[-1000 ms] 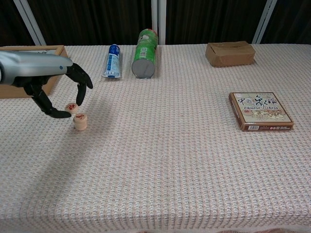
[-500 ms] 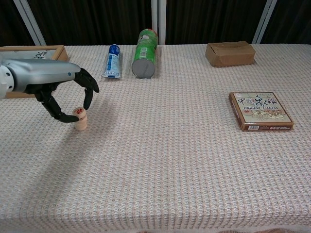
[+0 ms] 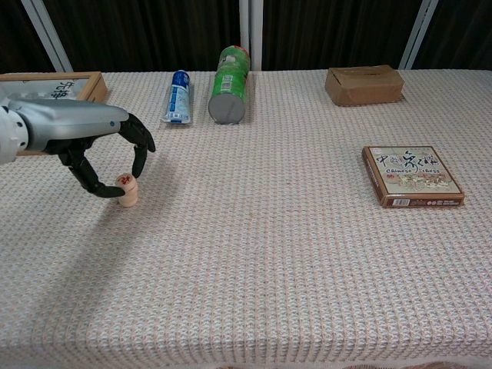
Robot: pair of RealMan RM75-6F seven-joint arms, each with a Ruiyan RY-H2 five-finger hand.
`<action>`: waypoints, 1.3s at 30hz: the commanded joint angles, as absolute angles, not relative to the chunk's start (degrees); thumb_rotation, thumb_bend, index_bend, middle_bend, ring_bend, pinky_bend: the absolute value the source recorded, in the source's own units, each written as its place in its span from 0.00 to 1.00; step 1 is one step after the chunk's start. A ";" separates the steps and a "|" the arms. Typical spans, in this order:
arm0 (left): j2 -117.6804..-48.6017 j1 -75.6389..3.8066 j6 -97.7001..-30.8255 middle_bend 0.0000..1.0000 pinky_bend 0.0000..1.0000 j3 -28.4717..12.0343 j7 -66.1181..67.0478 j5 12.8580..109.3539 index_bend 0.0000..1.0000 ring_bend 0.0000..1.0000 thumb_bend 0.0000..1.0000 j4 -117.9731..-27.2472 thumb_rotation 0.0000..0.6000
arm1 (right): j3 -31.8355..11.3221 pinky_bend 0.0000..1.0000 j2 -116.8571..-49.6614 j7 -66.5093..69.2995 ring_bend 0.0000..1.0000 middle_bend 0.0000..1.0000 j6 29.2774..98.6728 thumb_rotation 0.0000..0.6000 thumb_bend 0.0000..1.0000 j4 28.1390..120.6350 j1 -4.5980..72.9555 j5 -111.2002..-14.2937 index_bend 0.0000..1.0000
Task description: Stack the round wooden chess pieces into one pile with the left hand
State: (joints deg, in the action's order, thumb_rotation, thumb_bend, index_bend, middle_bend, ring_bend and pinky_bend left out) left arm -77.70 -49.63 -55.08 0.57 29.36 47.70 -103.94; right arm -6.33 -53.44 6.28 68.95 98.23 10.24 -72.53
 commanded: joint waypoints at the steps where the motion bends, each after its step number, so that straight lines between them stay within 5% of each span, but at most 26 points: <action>1: -77.72 -49.58 -54.88 0.17 0.00 0.54 29.41 47.61 0.47 0.00 0.28 -103.79 1.00 | -6.28 0.00 -53.38 6.26 0.00 0.00 68.88 1.00 0.24 98.25 10.25 -72.49 0.00; 22: -72.75 -46.74 -58.97 0.15 0.00 0.63 29.90 48.64 0.25 0.00 0.28 -108.75 1.00 | -6.31 0.00 -53.15 6.50 0.00 0.00 69.13 1.00 0.24 98.40 10.20 -72.50 0.00; 28: -69.34 -36.50 -76.01 0.11 0.00 4.61 28.74 58.73 0.19 0.00 0.27 -111.08 1.00 | -6.05 0.00 -53.39 5.17 0.00 0.00 70.79 1.00 0.24 98.47 9.83 -73.95 0.00; 32: -72.45 -25.54 -90.98 0.05 0.00 8.08 19.37 72.39 0.10 0.00 0.20 -99.65 1.00 | -5.48 0.00 -55.25 1.32 0.00 0.00 74.05 1.00 0.24 97.95 9.02 -75.91 0.00; 39: -72.42 -15.66 -97.52 0.05 0.00 9.59 8.55 76.16 0.06 0.00 0.09 -88.20 1.00 | -3.46 0.00 -59.42 -5.77 0.00 0.00 78.44 1.00 0.24 96.33 7.01 -78.44 0.00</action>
